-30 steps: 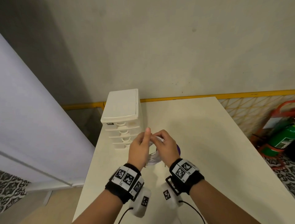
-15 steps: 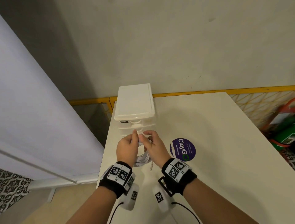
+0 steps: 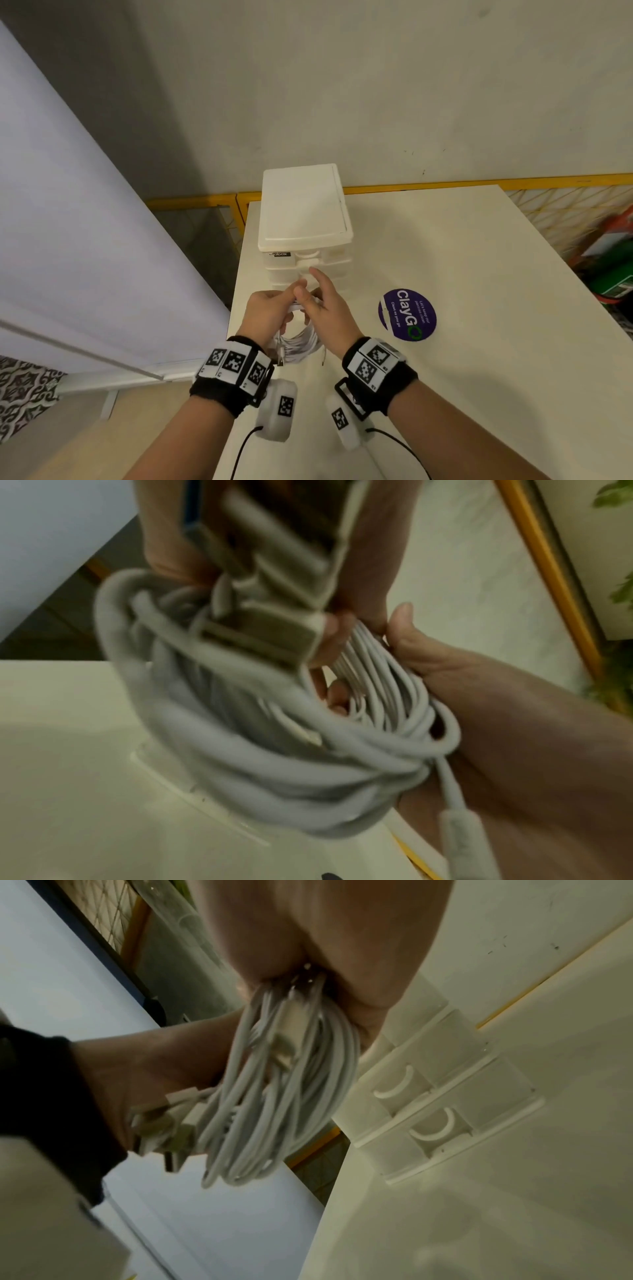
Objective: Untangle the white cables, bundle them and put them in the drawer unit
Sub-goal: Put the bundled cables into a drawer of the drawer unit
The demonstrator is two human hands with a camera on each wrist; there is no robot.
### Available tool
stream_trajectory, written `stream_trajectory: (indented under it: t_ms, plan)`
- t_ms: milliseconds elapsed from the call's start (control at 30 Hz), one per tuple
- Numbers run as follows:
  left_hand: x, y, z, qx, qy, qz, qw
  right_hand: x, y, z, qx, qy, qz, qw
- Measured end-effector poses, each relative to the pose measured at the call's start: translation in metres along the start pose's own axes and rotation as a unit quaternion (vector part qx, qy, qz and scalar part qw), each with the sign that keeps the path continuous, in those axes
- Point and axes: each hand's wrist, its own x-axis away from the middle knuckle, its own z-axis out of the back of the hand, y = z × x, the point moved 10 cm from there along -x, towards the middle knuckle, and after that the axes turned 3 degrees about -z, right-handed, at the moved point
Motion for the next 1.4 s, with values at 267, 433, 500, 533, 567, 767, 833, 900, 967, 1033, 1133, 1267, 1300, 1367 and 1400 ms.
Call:
stream_trajectory:
  t_ms: [267, 433, 500, 533, 567, 767, 833, 900, 967, 1033, 1133, 1267, 1300, 1367, 1400]
  plan:
    - [-0.001, 0.051, 0.038, 0.052, 0.047, -0.105, 0.992, -0.013, 0.047, 0.023, -0.036, 0.046, -0.125, 0.990]
    - [-0.016, 0.082, 0.048, 0.018, 0.035, -0.143, 0.989, -0.027, 0.087, 0.015, -0.052, 0.055, -0.228, 0.971]
    - [-0.028, 0.082, 0.044, -0.010, 0.025, -0.141, 0.990, -0.029, 0.089, 0.010, -0.058, 0.058, -0.232, 0.969]
    - [-0.032, 0.080, 0.042, -0.021, 0.019, -0.136, 0.990, -0.029, 0.088, 0.008, -0.066, 0.061, -0.229, 0.969]
    - [-0.036, 0.078, 0.040, -0.027, 0.013, -0.130, 0.991, -0.030, 0.088, 0.006, -0.076, 0.065, -0.226, 0.969]
    - [-0.043, 0.079, 0.039, -0.047, 0.008, -0.127, 0.991, -0.035, 0.086, 0.009, -0.121, 0.111, -0.224, 0.961]
    - [-0.043, 0.079, 0.039, -0.055, 0.012, -0.124, 0.991, -0.037, 0.084, 0.008, -0.113, 0.112, -0.222, 0.962]
    - [-0.044, 0.080, 0.039, -0.065, 0.020, -0.121, 0.990, -0.036, 0.084, 0.006, -0.106, 0.107, -0.218, 0.964]
    - [-0.045, 0.082, 0.041, -0.074, 0.028, -0.119, 0.990, -0.029, 0.087, 0.005, -0.097, 0.103, -0.216, 0.966]
    - [-0.045, 0.084, 0.041, -0.077, 0.030, -0.120, 0.989, -0.017, 0.092, 0.004, -0.090, 0.100, -0.212, 0.968]
    - [-0.043, 0.085, 0.041, -0.069, 0.026, -0.124, 0.989, 0.004, 0.099, 0.003, -0.092, 0.098, -0.209, 0.969]
    - [-0.041, 0.085, 0.042, -0.069, 0.040, -0.121, 0.990, 0.032, 0.104, 0.003, -0.081, 0.103, -0.193, 0.972]
    - [-0.040, 0.085, 0.042, -0.073, 0.043, -0.120, 0.989, 0.038, 0.105, 0.003, -0.074, 0.105, -0.187, 0.974]
    - [-0.038, 0.086, 0.041, -0.079, 0.048, -0.118, 0.989, 0.048, 0.106, 0.003, -0.059, 0.106, -0.177, 0.977]
    - [-0.037, 0.087, 0.042, -0.082, 0.049, -0.119, 0.988, 0.052, 0.107, 0.002, -0.050, 0.105, -0.173, 0.978]
